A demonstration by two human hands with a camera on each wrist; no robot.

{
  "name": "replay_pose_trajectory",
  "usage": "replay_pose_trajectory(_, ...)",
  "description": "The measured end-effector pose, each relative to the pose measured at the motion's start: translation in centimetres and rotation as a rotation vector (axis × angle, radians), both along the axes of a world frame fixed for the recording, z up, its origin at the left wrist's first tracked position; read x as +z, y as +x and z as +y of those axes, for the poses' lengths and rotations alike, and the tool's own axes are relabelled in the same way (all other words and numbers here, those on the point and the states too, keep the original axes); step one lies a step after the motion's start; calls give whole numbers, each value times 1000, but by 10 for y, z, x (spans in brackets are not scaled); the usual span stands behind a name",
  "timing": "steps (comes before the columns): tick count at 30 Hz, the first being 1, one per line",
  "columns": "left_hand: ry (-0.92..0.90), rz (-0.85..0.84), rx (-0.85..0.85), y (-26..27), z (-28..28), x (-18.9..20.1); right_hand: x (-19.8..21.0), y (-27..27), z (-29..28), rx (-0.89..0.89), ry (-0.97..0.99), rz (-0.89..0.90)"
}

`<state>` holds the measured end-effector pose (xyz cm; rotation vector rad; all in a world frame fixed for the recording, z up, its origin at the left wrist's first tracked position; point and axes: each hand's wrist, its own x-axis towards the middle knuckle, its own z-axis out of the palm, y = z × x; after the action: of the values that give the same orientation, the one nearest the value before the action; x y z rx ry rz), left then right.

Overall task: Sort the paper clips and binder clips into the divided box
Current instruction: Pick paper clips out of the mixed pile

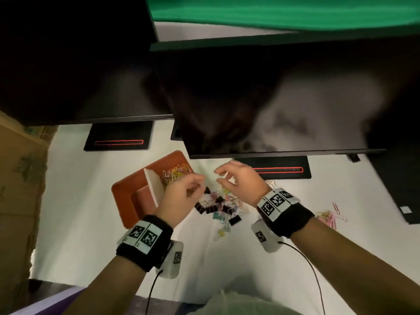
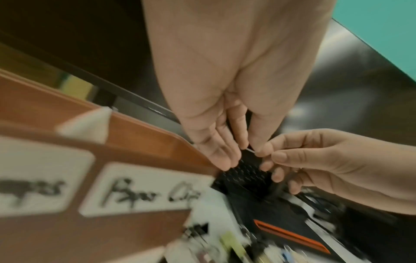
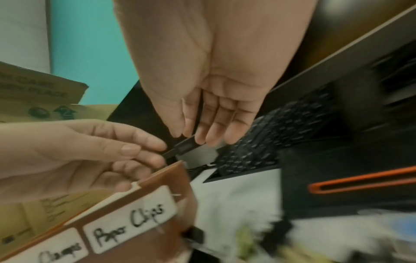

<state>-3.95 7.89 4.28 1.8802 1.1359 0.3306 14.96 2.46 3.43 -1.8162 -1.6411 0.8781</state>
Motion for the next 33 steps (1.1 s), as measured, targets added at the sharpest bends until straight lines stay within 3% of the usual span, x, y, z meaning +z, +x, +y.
replay_pose_trajectory(7, -21, 37, -347, 97, -66, -26, -24, 133, -115, -244, -179, -222)
replay_pose_trajectory(11, -7, 140, -506, 144, -99, -42, -34, 178, -168, -183, -417, -282)
replay_pose_trajectory(14, 15, 200, -579, 169, -120, -53, -41, 192, -191, -87, -439, -280)
replay_pose_trajectory(20, 101, 333, -581, 197, -142, -78, -54, 203, -198, -25, -380, -207)
replay_pose_trajectory(33, -42, 173, -291, 194, -129, -83, -61, 217, -197, 6, -284, -175)
